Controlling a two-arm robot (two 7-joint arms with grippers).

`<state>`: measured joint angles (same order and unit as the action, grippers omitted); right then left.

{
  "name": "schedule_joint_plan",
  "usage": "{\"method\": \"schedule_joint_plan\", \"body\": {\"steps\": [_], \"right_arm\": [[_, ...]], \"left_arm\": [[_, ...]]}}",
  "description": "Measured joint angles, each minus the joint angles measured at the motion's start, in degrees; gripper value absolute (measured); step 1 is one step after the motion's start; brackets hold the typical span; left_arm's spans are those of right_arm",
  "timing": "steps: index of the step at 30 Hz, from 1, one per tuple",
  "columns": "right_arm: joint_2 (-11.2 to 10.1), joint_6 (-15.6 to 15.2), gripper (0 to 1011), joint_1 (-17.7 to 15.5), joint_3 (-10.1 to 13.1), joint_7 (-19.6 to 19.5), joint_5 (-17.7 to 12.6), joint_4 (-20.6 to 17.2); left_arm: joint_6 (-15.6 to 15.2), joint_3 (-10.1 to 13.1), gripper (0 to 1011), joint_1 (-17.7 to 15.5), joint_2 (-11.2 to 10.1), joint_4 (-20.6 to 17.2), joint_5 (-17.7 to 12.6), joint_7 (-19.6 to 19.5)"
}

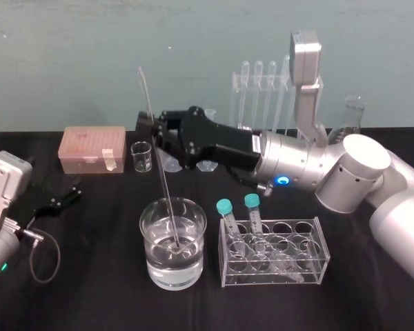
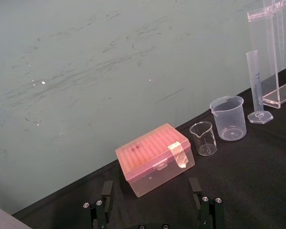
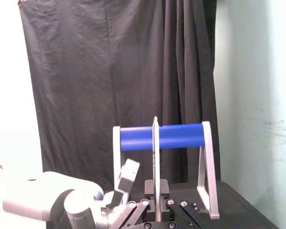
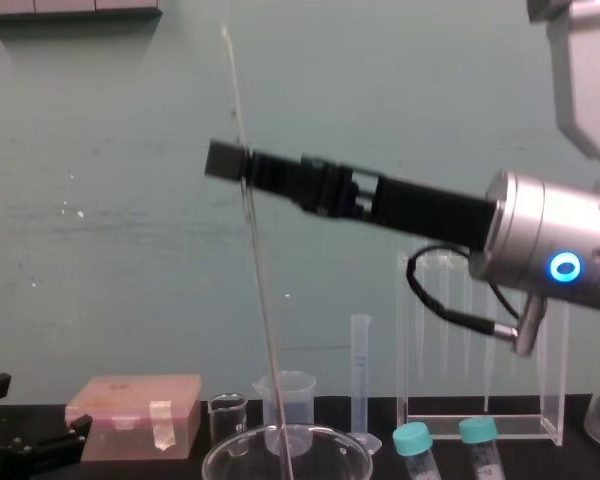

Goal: Hold the thermometer with one hand and immerse one end into the beaker, then reinsert it into the test tube rack.

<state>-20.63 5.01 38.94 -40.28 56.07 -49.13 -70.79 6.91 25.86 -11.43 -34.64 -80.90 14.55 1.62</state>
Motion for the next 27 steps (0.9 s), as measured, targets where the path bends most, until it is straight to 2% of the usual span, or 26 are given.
{"method": "schedule_joint_plan", "body": {"steps": [10, 27], "right_arm": [[1.0, 2.7, 56, -1.2, -0.2, 2.1, 2.0, 3.1], [1.2, 2.3, 56, -2.8, 0.8, 2.1, 2.2, 2.6]], "left_arm": [[0.0, 0.0, 1008, 0.0, 0.0, 0.0, 0.0, 0.0], [0.0, 0.0, 1008, 0.0, 0.0, 0.0, 0.0, 0.0]]}}
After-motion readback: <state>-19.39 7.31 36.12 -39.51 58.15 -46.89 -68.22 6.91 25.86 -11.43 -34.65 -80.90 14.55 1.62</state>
